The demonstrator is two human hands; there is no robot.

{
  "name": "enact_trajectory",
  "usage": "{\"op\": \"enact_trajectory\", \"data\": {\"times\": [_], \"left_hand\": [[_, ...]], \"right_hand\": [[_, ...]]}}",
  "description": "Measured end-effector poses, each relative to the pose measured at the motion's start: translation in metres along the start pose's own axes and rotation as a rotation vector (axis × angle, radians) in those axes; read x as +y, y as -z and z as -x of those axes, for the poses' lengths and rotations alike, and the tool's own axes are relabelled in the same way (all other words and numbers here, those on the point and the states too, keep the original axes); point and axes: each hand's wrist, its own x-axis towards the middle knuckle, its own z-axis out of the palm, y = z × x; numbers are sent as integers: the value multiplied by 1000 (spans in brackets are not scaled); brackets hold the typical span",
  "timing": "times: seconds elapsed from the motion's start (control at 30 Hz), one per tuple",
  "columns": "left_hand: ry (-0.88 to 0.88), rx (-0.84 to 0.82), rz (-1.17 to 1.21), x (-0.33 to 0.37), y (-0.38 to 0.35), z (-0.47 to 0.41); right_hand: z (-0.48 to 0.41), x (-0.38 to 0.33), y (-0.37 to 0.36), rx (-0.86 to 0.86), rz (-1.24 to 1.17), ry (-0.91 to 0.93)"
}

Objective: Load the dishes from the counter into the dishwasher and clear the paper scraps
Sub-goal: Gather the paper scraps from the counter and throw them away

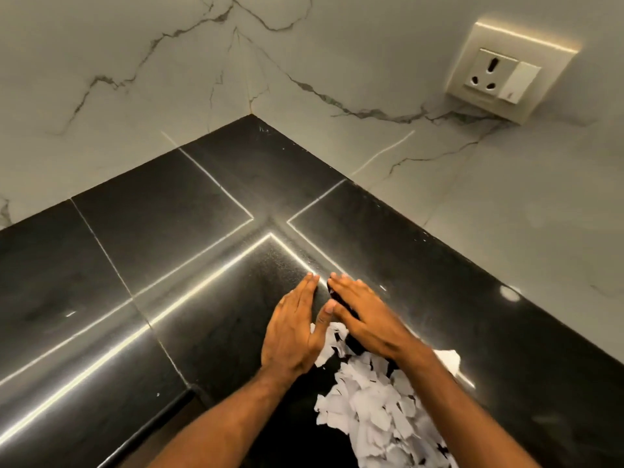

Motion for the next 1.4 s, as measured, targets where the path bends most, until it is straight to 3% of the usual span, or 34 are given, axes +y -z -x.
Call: {"op": "enact_trajectory", "data": {"times": [0.1,0.27,0.33,0.43,0.67,0.77,0.93,1.07,1.2,1.3,1.4], "left_hand": [[-76,-30,-57,0,0,2],[-210,-140,-113,-3,1,7],[-291,-203,-132,-4,1,13],[-330,-246,-133,4,-2,25],[-231,-366,104,23,-1,67],[-125,-444,214,17,10,73],[-37,-519,212,22,15,90],[7,-551,214,32,14,102],[21,-601,215,39,21,109],[76,-531,190,38,30,116],[60,-402,16,37,42,130]], "right_hand": [[35,-11,12,29,-164,-14],[120,6,32,639,-280,-290],[153,20,26,780,-267,-456],[171,28,3,715,-289,-625],[154,-14,-24,463,-282,-433],[181,-17,-13,626,-275,-437],[253,-14,-64,836,-179,-748],[245,-41,-95,728,-137,-837],[215,-56,-87,639,-312,-684],[219,-55,-69,602,-407,-627],[245,-47,-52,557,-260,-659]]}}
